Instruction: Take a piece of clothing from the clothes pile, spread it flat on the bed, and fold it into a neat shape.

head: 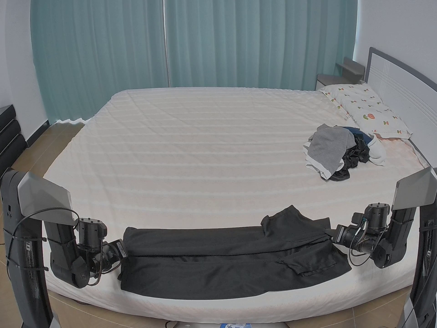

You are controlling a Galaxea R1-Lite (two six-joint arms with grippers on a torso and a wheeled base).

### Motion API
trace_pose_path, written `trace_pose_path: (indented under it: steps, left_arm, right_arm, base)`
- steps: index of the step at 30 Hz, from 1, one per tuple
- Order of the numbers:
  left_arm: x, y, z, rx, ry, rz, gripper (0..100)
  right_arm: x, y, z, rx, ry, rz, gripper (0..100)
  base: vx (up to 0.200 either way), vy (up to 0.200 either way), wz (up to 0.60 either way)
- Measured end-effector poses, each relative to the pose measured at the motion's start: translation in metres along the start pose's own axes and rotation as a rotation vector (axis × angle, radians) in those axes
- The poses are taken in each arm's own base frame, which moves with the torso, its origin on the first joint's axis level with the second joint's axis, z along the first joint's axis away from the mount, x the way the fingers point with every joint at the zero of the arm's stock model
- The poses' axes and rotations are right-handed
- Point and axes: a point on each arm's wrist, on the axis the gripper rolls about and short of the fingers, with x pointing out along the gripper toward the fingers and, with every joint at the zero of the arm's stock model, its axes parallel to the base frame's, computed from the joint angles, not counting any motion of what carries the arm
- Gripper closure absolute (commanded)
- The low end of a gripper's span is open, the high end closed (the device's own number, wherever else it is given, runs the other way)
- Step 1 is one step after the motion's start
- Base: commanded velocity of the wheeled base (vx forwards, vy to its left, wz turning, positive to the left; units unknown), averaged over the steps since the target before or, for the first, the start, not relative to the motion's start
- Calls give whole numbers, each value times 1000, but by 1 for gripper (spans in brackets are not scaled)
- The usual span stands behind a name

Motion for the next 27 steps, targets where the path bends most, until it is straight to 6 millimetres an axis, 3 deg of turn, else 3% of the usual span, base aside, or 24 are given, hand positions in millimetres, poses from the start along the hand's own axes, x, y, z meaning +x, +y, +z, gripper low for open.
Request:
trace_pose_path:
  steps: [13, 14, 15, 27]
  left_arm:
    - [4, 5, -14, 8, 51, 23, 100]
    - [4, 5, -14, 9, 52, 24, 0]
    - [4, 5, -15, 9, 54, 25, 0]
    - [-9, 5, -10, 3, 1, 4, 0]
  right_arm:
    - [-2, -9, -15, 25, 49, -32, 100]
    - [-2, -10, -16, 26, 51, -33, 100]
    - [-2, -10, -16, 26, 53, -34, 0]
    - [-7, -9, -12, 13, -12, -16, 0]
  base:
    - [0, 0, 0]
    - [0, 0, 0]
    - [0, 0, 0]
    - [0, 0, 0]
